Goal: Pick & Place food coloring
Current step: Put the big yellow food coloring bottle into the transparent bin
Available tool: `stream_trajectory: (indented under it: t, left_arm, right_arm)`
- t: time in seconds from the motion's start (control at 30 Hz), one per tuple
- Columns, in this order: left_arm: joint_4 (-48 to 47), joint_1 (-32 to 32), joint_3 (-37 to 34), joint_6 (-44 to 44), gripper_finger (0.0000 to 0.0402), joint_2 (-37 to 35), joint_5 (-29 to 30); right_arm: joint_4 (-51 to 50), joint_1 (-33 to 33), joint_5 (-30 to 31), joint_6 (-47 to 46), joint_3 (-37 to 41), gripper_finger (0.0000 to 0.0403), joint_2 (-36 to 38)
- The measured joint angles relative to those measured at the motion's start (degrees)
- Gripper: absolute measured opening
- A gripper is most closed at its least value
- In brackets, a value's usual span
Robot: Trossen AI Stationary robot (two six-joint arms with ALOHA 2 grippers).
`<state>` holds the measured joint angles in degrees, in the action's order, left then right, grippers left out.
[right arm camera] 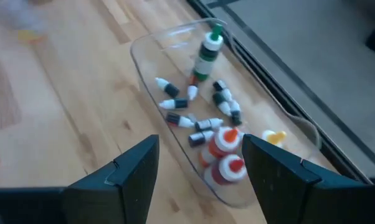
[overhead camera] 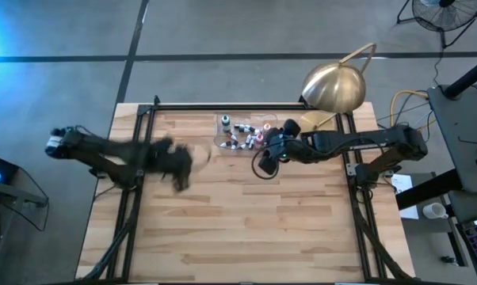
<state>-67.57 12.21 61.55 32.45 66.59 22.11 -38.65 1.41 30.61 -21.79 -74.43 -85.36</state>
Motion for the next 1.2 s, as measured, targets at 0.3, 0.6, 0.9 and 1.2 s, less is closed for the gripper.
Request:
stream_trajectory:
  t: [0.3,0.6,0.9,1.2]
  left_arm:
    - [12.36,-30.93,22.84,-36.25,0.0093,14.95,-3.40]
    - [13.55,-35.20,37.64,-43.32,0.0092,34.81,-14.16]
    - [13.69,-34.60,38.43,-42.97,0.0092,44.39,-17.96]
    - [17.40,-34.60,38.56,-44.98,0.0092,49.44,-14.55]
  right_arm:
    - [-4.74,0.08,2.66,-7.96,0.00,0.0224,2.25]
    - [-6.20,0.20,3.11,-14.02,1.47,0.0224,2.18]
    - [-6.60,0.89,3.68,-18.49,5.22,0.0224,3.47]
    - [-6.39,1.10,3.89,-20.29,6.19,0.0224,3.63]
